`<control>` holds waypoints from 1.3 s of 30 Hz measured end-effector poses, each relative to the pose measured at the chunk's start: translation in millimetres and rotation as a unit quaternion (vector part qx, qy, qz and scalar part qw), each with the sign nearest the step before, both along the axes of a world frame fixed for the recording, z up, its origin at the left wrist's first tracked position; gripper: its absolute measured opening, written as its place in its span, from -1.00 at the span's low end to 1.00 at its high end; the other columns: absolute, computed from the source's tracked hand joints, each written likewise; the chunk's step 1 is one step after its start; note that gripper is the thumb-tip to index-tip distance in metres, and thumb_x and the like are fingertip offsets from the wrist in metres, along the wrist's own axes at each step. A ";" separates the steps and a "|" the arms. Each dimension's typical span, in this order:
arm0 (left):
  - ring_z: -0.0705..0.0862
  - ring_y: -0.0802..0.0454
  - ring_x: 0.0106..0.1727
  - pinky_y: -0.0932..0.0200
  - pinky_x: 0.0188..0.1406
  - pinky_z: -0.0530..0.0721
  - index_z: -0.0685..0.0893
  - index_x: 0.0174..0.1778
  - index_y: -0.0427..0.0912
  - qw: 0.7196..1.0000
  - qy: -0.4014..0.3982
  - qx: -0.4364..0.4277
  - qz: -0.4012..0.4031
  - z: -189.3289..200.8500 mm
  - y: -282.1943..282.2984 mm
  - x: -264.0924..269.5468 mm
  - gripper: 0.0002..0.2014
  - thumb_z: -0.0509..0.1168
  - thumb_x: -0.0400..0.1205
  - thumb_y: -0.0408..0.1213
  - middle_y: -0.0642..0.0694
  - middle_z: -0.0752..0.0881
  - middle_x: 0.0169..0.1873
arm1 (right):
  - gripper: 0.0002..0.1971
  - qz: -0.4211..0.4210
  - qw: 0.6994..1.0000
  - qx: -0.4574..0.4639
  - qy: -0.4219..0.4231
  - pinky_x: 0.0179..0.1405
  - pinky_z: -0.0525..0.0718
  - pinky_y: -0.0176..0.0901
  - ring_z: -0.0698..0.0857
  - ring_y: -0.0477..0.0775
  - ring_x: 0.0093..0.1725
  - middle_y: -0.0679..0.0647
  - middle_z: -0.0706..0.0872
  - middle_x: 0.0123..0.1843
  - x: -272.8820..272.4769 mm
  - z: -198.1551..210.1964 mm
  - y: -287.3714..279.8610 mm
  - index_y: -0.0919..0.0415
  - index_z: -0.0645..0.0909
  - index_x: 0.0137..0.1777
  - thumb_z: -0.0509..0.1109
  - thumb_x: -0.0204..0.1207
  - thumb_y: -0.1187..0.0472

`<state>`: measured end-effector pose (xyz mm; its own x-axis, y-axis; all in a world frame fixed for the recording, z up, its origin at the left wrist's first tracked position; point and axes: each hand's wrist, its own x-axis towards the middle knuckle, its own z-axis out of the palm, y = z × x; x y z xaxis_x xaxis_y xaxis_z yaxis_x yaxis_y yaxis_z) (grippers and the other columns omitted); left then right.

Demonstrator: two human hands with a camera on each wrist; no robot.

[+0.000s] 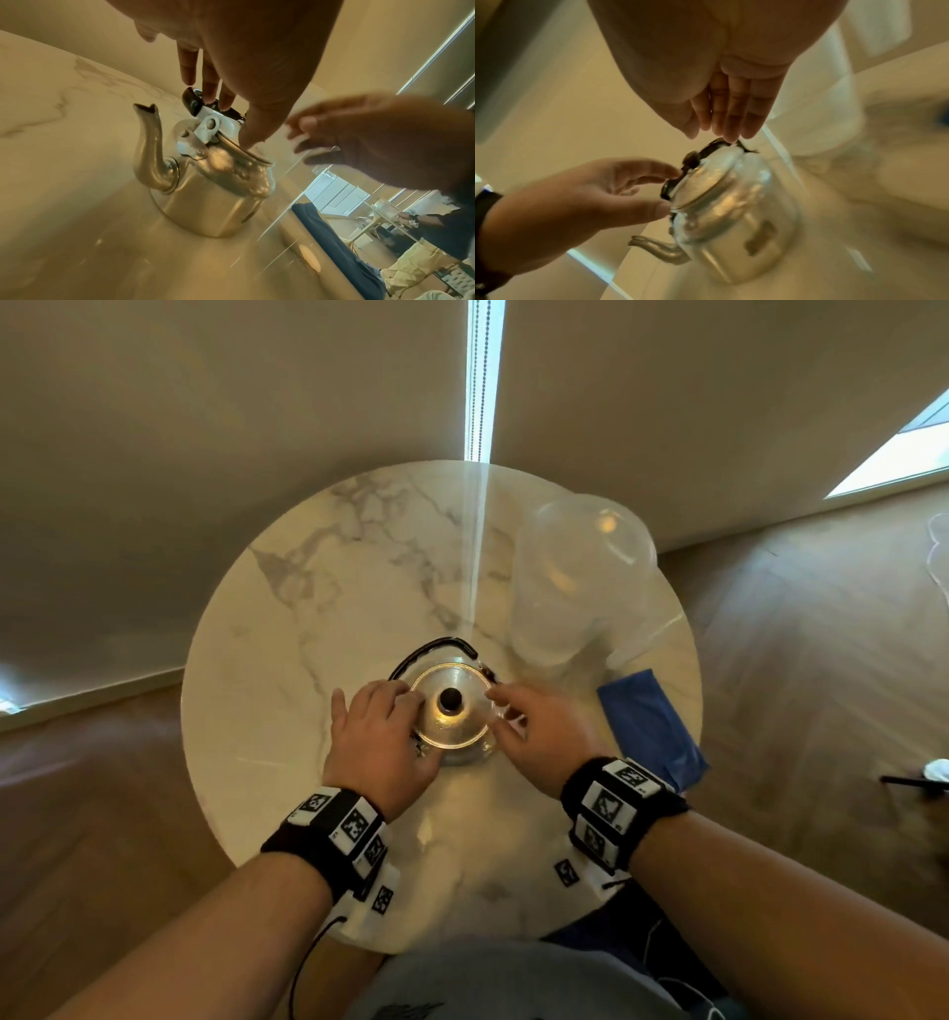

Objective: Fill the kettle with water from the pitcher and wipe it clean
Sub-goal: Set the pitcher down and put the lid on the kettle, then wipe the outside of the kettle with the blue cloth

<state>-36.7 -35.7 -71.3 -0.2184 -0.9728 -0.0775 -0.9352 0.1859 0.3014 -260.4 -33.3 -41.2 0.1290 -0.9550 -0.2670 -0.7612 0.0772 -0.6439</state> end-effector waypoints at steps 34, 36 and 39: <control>0.85 0.08 0.14 0.25 0.06 0.77 0.77 0.26 -0.02 0.818 0.499 0.167 0.231 43.0 90.6 -140.0 -0.77 0.47 0.68 -0.18 0.01 0.90 0.08 | -0.57 0.023 0.918 0.155 -0.364 0.23 0.77 -0.08 0.83 -0.05 0.26 -0.01 0.87 0.23 -117.7 18.5 28.9 0.05 0.64 0.42 0.59 0.58 0.13; 0.85 -0.04 0.13 0.18 0.02 0.80 0.78 0.21 -0.12 0.760 0.578 0.160 0.250 59.8 85.3 -131.4 -0.80 0.48 0.67 -0.25 -0.07 0.91 0.05 | -0.50 0.040 0.901 0.145 -0.407 0.30 0.78 0.15 0.83 0.07 0.30 0.05 0.87 0.27 -105.6 31.5 29.8 0.01 0.65 0.43 0.61 0.49 0.05; 0.85 -0.15 0.18 0.02 0.08 0.85 0.72 0.31 -0.17 0.688 0.669 0.145 0.240 81.8 84.6 -119.6 -0.62 0.49 0.56 -0.25 -0.19 0.88 0.13 | -0.33 0.012 0.865 0.151 -0.478 0.36 0.73 0.35 0.81 0.21 0.33 0.18 0.85 0.31 -93.3 38.5 24.3 0.03 0.56 0.50 0.69 0.39 0.04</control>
